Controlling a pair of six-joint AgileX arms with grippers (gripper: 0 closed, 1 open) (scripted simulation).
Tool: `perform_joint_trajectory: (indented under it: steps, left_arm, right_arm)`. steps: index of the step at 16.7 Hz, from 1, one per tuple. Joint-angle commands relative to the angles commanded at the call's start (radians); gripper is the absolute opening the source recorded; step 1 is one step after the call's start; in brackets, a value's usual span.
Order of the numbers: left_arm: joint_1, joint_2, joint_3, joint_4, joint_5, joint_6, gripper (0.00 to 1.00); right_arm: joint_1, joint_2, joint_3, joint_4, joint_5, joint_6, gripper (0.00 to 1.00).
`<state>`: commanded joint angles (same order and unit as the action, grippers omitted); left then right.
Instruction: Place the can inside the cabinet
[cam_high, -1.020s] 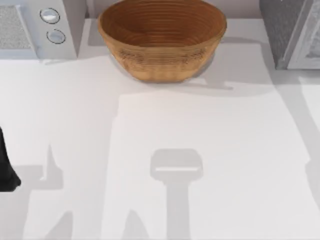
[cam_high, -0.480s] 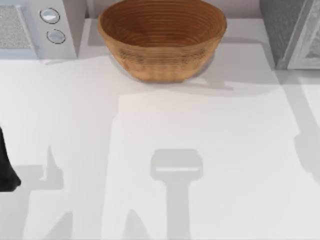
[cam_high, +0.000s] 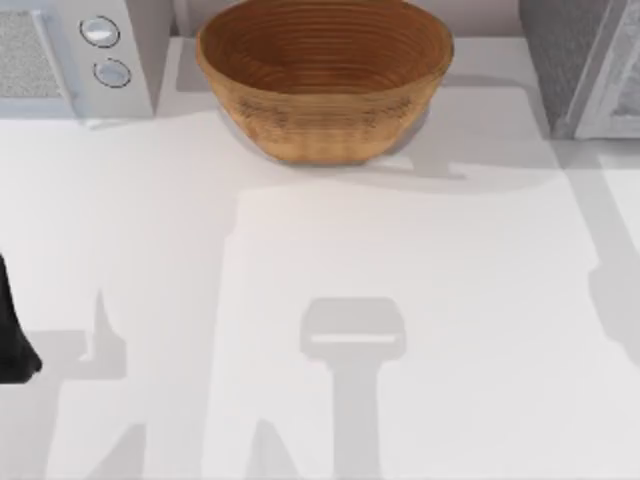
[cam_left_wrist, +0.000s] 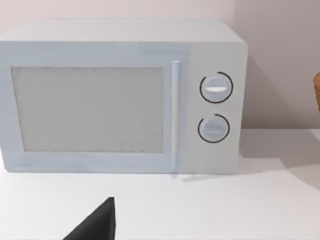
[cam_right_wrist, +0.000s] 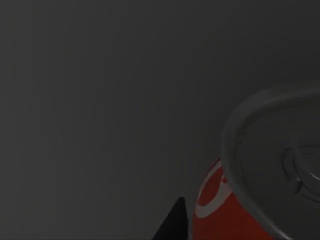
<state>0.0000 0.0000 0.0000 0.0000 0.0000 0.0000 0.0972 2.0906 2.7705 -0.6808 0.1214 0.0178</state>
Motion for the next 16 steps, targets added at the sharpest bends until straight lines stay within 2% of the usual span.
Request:
perform_joint_trajectory:
  steps: [10, 16]
  left_arm:
    - [0.000, 0.000, 0.000, 0.000, 0.000, 0.000, 1.00]
    - [0.000, 0.000, 0.000, 0.000, 0.000, 0.000, 1.00]
  right_arm:
    - [0.000, 0.000, 0.000, 0.000, 0.000, 0.000, 0.98]
    - [0.000, 0.000, 0.000, 0.000, 0.000, 0.000, 1.00]
